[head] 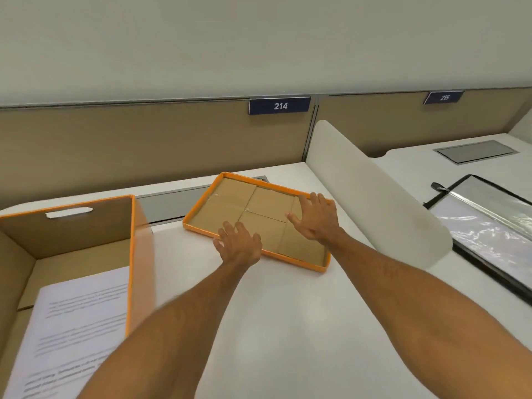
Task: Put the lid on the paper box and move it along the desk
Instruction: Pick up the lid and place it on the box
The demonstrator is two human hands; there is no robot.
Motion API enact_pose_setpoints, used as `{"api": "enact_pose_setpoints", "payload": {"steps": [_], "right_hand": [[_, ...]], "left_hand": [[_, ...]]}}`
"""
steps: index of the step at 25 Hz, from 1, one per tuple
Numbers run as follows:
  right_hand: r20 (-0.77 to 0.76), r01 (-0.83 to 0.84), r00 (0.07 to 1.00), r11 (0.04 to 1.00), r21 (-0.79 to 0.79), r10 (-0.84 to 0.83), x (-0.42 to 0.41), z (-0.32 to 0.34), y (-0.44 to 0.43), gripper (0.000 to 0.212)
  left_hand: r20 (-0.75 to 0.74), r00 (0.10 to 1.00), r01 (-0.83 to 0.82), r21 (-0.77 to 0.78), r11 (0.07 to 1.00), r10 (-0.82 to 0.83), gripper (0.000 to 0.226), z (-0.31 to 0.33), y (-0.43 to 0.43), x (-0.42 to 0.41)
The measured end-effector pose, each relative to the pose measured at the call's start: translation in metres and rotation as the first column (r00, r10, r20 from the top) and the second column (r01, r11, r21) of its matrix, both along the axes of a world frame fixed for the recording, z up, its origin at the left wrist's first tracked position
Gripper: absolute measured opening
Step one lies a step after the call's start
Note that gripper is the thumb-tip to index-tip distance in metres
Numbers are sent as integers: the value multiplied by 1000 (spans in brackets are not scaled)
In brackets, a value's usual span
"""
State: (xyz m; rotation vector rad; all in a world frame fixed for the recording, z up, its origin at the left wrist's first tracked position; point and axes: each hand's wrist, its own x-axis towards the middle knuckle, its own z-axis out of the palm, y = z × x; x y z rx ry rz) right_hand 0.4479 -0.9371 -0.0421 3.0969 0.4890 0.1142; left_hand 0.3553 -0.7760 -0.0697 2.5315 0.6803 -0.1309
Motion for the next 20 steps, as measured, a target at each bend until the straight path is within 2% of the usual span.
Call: {"api": "enact_pose_setpoints", "payload": {"steps": [3, 8, 15, 18, 20], "right_hand": [[-83, -32, 996, 999, -22, 30, 44, -23, 2, 67], [-179, -33, 983, 999, -9, 31, 89, -45, 16, 75], [-292, -1, 956, 1000, -6, 0, 126, -68, 19, 71], [-225, 47, 973, 999, 17, -42, 127, -64, 18, 56], [-181, 103, 978, 995, 8, -100, 128, -58, 18, 49]], "left_hand": [[-21, 998, -67, 18, 998, 67, 65, -27, -13, 23], [48, 980, -196, 55, 979, 193, 65, -54, -12, 33], [99, 993, -77, 150, 986, 63, 56, -75, -1, 37], [64, 998, -4, 162, 987, -6, 56, -75, 18, 45], [49, 999, 7, 99, 995, -12, 55, -69, 34, 52]]}}
